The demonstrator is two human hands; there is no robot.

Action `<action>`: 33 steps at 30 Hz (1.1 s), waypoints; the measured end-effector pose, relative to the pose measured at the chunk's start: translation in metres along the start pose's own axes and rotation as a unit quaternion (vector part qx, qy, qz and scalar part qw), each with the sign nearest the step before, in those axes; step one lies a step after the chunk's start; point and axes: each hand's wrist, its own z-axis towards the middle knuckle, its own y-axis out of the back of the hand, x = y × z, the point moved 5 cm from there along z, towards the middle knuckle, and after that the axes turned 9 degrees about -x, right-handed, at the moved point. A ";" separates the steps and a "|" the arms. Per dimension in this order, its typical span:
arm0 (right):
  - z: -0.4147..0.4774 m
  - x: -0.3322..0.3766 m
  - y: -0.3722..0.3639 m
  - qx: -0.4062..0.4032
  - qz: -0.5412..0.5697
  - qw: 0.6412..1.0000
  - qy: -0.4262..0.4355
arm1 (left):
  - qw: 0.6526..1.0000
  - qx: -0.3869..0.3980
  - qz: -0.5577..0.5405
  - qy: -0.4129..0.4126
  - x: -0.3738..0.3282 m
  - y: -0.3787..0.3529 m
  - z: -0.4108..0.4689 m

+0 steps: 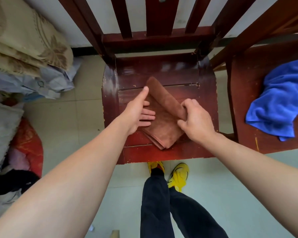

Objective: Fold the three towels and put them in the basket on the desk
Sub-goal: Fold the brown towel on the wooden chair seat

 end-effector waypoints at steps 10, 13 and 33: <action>-0.062 0.030 -0.020 0.001 -0.179 0.951 0.252 | 0.992 -0.103 -0.069 -0.008 -0.001 0.031 -0.001; -0.072 0.029 -0.028 -0.010 -0.151 0.957 0.248 | 0.988 -0.142 -0.020 -0.058 0.013 0.043 -0.002; -0.037 0.034 -0.066 0.158 -0.070 0.984 0.053 | 0.710 -0.070 0.551 -0.434 0.002 0.028 0.000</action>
